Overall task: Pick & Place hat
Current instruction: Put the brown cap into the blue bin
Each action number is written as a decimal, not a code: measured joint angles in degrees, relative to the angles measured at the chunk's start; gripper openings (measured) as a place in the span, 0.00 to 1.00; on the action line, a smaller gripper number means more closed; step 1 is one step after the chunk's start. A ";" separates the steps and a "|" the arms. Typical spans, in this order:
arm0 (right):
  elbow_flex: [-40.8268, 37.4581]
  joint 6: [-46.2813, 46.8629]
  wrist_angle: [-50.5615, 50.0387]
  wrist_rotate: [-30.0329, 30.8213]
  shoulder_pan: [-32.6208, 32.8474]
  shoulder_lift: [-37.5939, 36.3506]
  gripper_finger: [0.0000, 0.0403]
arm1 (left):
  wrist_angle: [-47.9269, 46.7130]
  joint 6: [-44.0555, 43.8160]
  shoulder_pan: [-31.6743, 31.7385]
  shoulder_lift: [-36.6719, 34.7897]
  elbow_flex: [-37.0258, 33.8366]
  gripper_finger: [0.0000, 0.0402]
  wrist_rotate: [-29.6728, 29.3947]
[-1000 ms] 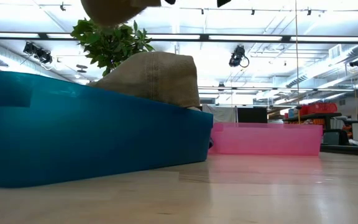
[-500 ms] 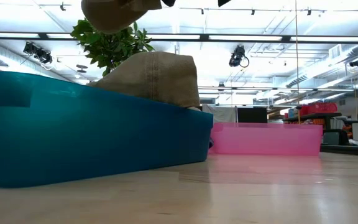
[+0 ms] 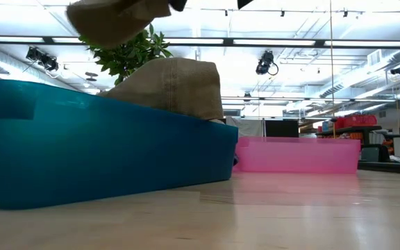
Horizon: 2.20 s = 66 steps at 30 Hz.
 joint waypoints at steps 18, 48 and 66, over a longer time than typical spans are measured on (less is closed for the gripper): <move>-0.02 -6.95 -0.46 -3.55 4.36 -1.08 0.11 | -1.15 8.50 -4.46 0.01 0.00 0.79 29.08; -0.02 -8.55 -8.44 1.09 4.89 -6.08 0.11 | 9.54 3.56 -19.66 5.81 0.00 0.72 31.73; -0.02 -2.95 -8.30 4.75 5.65 -6.08 0.11 | 8.41 8.73 -19.61 6.42 0.06 0.72 38.14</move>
